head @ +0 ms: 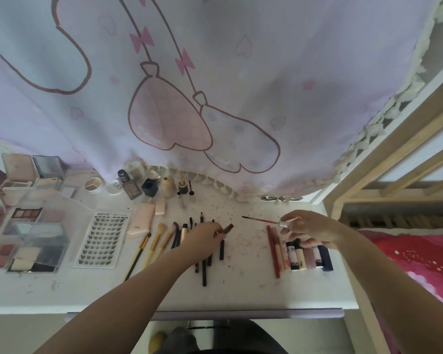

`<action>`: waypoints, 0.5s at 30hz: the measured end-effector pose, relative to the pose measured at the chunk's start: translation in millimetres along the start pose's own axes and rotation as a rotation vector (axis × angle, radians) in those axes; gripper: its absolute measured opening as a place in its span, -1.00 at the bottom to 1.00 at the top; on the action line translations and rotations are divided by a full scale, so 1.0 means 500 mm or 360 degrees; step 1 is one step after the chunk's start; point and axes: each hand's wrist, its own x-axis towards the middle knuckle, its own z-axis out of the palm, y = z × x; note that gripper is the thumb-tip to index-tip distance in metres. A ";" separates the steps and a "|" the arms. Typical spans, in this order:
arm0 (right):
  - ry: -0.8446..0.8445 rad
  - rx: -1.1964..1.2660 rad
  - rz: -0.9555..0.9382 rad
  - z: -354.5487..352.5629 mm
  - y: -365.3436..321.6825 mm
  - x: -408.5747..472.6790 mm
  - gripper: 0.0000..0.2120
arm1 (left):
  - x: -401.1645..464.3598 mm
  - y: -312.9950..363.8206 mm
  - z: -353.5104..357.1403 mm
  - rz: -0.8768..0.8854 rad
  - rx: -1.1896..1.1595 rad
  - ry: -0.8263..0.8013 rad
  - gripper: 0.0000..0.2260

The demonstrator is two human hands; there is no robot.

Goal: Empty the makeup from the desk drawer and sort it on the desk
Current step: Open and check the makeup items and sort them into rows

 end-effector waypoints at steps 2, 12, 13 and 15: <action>0.0034 0.0160 0.0033 0.027 0.015 0.003 -0.85 | 0.009 0.027 0.020 -0.0106 -0.0267 0.0070 -0.79; 0.0463 -0.0550 0.0007 0.233 0.043 0.047 -0.69 | 0.051 0.063 0.086 -0.0307 0.0372 0.0296 -0.66; 0.0480 -0.0580 0.0021 0.244 0.043 0.050 -0.68 | 0.054 0.058 0.087 -0.0305 0.0419 0.0295 -0.65; 0.0477 -0.0602 0.0021 0.269 0.047 0.062 -0.64 | 0.059 0.048 0.089 -0.0305 0.0495 0.0245 -0.61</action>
